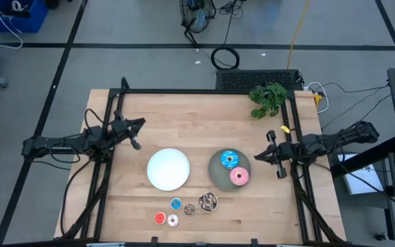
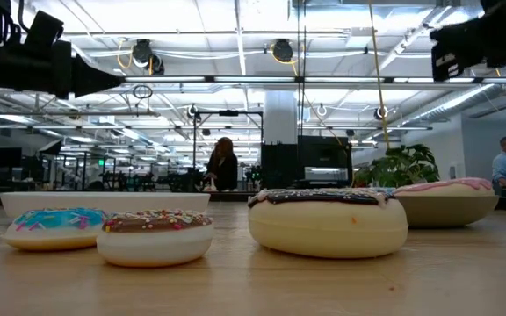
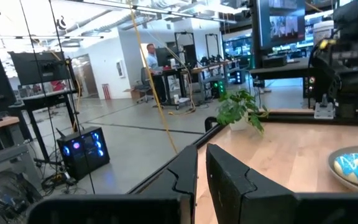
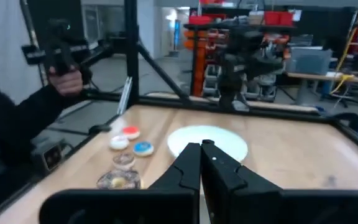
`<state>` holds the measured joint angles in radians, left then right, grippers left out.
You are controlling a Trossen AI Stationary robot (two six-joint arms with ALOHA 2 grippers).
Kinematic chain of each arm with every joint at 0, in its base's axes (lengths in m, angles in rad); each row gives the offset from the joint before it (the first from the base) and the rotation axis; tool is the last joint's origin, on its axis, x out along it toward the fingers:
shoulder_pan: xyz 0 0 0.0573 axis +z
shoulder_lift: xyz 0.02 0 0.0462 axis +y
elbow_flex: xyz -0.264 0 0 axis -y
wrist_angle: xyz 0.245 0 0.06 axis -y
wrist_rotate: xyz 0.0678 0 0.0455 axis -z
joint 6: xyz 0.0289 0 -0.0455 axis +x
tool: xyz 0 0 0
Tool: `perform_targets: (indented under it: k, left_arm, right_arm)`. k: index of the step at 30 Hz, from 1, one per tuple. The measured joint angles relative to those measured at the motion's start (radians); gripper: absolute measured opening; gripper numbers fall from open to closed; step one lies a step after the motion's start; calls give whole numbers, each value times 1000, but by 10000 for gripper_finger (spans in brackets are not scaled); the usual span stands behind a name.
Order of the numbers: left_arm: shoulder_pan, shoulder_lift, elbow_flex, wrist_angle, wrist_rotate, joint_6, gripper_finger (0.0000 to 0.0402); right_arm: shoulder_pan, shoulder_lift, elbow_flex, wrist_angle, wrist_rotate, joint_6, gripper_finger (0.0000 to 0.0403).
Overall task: Pick & Place donuts
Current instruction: Put the large black donut on the gray plate
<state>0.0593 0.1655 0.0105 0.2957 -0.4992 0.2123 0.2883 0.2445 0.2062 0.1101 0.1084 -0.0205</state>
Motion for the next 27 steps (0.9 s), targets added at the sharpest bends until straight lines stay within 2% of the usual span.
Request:
perform_targets:
  k: [4,13,20,27]
  left_arm:
    - [0,0,0,23,0,3,42]
    - [0,0,0,47,0,49,42]
    - [0,0,0,50,1,50,42]
    - [0,0,0,28,1,56,42]
  right_arm:
    - [-1,-21,-58,33,48,-31,0]
    - [0,-31,-185,207,19,-32,0]
    - [-1,-20,-187,214,18,15,0]
    - [-1,-20,-189,268,20,-9,0]
